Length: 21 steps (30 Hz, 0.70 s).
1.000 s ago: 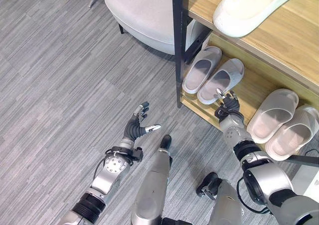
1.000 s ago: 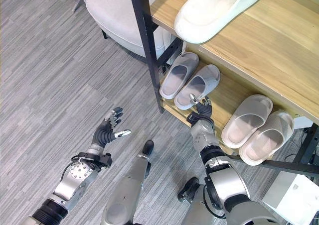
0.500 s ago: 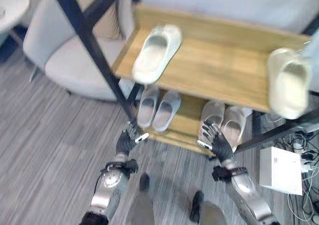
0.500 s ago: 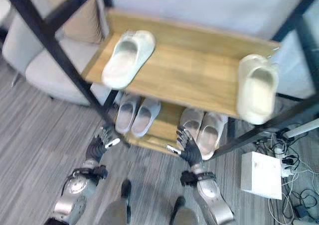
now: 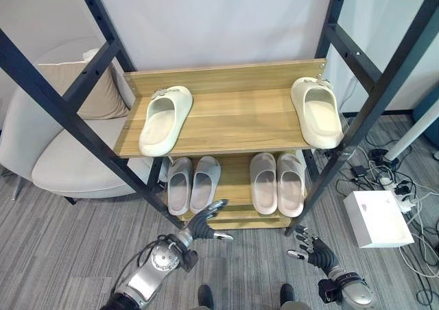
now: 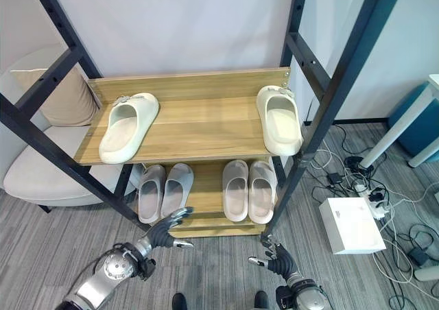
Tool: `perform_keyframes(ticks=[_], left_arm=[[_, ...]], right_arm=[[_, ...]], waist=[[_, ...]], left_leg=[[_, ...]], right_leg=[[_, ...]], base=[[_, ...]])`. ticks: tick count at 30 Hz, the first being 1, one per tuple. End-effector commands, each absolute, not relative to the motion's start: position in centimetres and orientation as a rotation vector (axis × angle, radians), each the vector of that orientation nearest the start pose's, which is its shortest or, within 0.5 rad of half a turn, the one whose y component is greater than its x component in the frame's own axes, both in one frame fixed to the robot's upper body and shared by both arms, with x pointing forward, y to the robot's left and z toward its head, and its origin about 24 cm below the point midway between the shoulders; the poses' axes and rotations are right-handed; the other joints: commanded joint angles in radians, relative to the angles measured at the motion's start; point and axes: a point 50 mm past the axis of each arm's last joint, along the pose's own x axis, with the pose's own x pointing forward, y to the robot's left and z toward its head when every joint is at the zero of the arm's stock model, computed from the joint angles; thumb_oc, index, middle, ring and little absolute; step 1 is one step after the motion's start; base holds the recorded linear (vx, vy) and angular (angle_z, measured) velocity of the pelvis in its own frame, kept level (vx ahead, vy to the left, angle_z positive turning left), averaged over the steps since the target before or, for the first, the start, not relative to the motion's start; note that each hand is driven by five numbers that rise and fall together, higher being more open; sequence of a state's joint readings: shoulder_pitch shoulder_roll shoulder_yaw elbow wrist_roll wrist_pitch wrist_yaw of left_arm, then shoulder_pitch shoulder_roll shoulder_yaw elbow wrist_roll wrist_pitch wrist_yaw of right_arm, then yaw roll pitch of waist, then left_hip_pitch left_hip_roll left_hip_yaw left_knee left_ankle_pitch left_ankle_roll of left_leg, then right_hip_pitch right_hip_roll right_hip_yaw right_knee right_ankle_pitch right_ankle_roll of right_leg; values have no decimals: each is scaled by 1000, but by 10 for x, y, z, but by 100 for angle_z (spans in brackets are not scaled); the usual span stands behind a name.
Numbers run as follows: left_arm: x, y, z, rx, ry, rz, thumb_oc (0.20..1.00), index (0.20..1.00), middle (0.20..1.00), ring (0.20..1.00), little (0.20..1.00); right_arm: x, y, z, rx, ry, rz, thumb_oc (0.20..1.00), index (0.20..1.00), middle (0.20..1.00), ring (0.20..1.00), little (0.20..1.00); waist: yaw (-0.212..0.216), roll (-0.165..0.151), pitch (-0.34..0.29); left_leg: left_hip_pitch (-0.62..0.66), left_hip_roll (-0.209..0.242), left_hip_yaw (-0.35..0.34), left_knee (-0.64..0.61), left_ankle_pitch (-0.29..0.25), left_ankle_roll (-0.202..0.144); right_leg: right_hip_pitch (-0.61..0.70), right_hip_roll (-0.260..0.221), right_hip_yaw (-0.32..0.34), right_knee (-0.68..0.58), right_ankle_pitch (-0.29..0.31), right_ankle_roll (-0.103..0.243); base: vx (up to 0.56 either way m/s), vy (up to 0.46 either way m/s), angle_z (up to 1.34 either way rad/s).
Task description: Arrange the slippers neatly on the shoe rack.
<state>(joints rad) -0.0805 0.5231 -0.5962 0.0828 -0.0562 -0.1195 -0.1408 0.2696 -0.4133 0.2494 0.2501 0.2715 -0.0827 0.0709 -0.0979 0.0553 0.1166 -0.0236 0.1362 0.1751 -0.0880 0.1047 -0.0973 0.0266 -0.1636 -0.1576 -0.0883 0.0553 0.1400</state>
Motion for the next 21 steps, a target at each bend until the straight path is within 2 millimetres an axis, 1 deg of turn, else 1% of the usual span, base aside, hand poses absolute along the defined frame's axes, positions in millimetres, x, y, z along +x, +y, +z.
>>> perform_keyframes(ticks=[1,2,3,4,5,6,7,8,9,10,11,14,15,17,18,19,21], left_arm=[[243,87,71,427,-232,-863,1000,1000,1000,1000,1000],[238,76,91,252,-275,-932,1000,1000,1000,1000,1000],[238,74,98,141,-276,-945,1000,1000,1000,1000,1000],[240,74,114,16,-319,-925,1000,1000,1000,1000,1000],[242,76,121,-18,-350,-895,1000,1000,1000,1000,1000],[249,87,142,-31,-461,-788,1000,1000,1000,1000,1000],[261,105,171,0,-635,-558,1000,1000,1000,1000,1000],[261,105,171,1,-635,-556,1000,1000,1000,1000,1000],[271,119,181,6,-694,-385,1000,1000,1000,1000,1000],[275,124,188,52,-738,-316,1000,1000,1000,1000,1000],[283,135,201,189,-807,-184,1000,1000,1000,1000,1000],[298,147,216,427,-877,-12,1000,1000,1000,1000,1000],[307,161,223,630,-901,82,1000,1000,1000,1000,1000],[312,174,228,784,-916,172,1000,1000,1000,1000,1000],[313,178,229,833,-918,194,1000,1000,1000,1000,1000],[320,195,229,972,-884,281,1000,1000,1000,1000,1000],[323,210,231,1076,-858,344,1000,1000,1000,1000,1000]], right_arm=[[190,-202,-38,-82,347,138,1000,1000,1000,1000,1000],[189,-201,-39,-32,351,125,1000,1000,1000,1000,1000],[189,-201,-40,-16,356,120,1000,1000,1000,1000,1000],[187,-200,-41,14,359,110,1000,1000,1000,1000,1000],[186,-199,-41,17,355,108,1000,1000,1000,1000,1000],[185,-196,-41,42,347,101,1000,1000,1000,1000,1000],[182,-189,-42,80,336,97,1000,1000,1000,1000,1000],[182,-189,-42,79,335,97,1000,1000,1000,1000,1000],[181,-185,-44,88,338,98,1000,1000,1000,1000,1000],[179,-183,-46,89,343,96,1000,1000,1000,1000,1000],[177,-184,-46,79,343,99,1000,1000,1000,1000,1000],[174,-185,-45,59,339,116,1000,1000,1000,1000,1000],[173,-187,-45,44,339,127,1000,1000,1000,1000,1000],[170,-189,-45,44,340,127,1000,1000,1000,1000,1000],[170,-189,-44,42,338,129,1000,1000,1000,1000,1000],[168,-191,-44,39,339,132,1000,1000,1000,1000,1000],[168,-195,-43,36,338,128,1000,1000,1000,1000,1000]], waist=[[-9,-26,15],[-13,-26,14],[-15,-27,12],[-14,-29,10],[-12,-30,9],[-8,-32,6],[-1,-40,1],[-1,-40,1],[1,-42,-2],[0,-43,-4],[-3,-42,-9],[-12,-40,-11],[-20,-37,-15],[-26,-35,-17],[-28,-34,-18],[-35,-31,-19],[-39,-29,-19]], left_leg=[[45,-16,-37,1,-108,3],[50,-17,-33,1,-110,3],[51,-17,-32,1,-110,4],[55,-18,-33,1,-110,4],[57,-18,-34,1,-111,4],[60,-18,-37,1,-111,3],[62,-18,-43,1,-108,2],[62,-18,-43,1,-109,2],[63,-16,-45,1,-107,-1],[64,-15,-45,1,-107,-1],[67,-13,-42,1,-108,-3],[72,-12,-37,1,-109,-7],[76,-11,-32,1,-113,-10],[79,-12,-27,1,-115,-11],[79,-13,-26,1,-116,-12],[81,-14,-21,1,-119,-13],[82,-15,-15,1,-121,-13]], right_leg=[[-16,-28,-29,1,-22,46],[-16,-30,-25,1,-23,47],[-14,-30,-24,1,-23,47],[-10,-29,-24,1,-25,46],[-7,-29,-25,1,-27,45],[0,-29,-27,1,-29,44],[7,-27,-31,1,-31,41],[8,-27,-32,1,-31,41],[10,-26,-34,1,-31,39],[11,-25,-34,1,-32,39],[13,-24,-33,1,-33,40],[14,-24,-32,1,-32,42],[14,-24,-32,1,-30,45],[14,-25,-29,1,-28,48],[14,-26,-28,1,-27,49],[12,-27,-24,1,-25,52],[8,-28,-21,1,-22,54]], base=[[0,0,0],[9,-9,-4],[13,-26,-11],[16,-31,-10],[25,-49,-10],[44,-76,-2],[40,-65,1],[49,-66,8],[36,-32,10],[61,-40,12],[49,-22,7],[49,-4,0],[57,7,-2],[52,12,-3],[56,26,-4],[45,27,-2],[31,28,-6]])
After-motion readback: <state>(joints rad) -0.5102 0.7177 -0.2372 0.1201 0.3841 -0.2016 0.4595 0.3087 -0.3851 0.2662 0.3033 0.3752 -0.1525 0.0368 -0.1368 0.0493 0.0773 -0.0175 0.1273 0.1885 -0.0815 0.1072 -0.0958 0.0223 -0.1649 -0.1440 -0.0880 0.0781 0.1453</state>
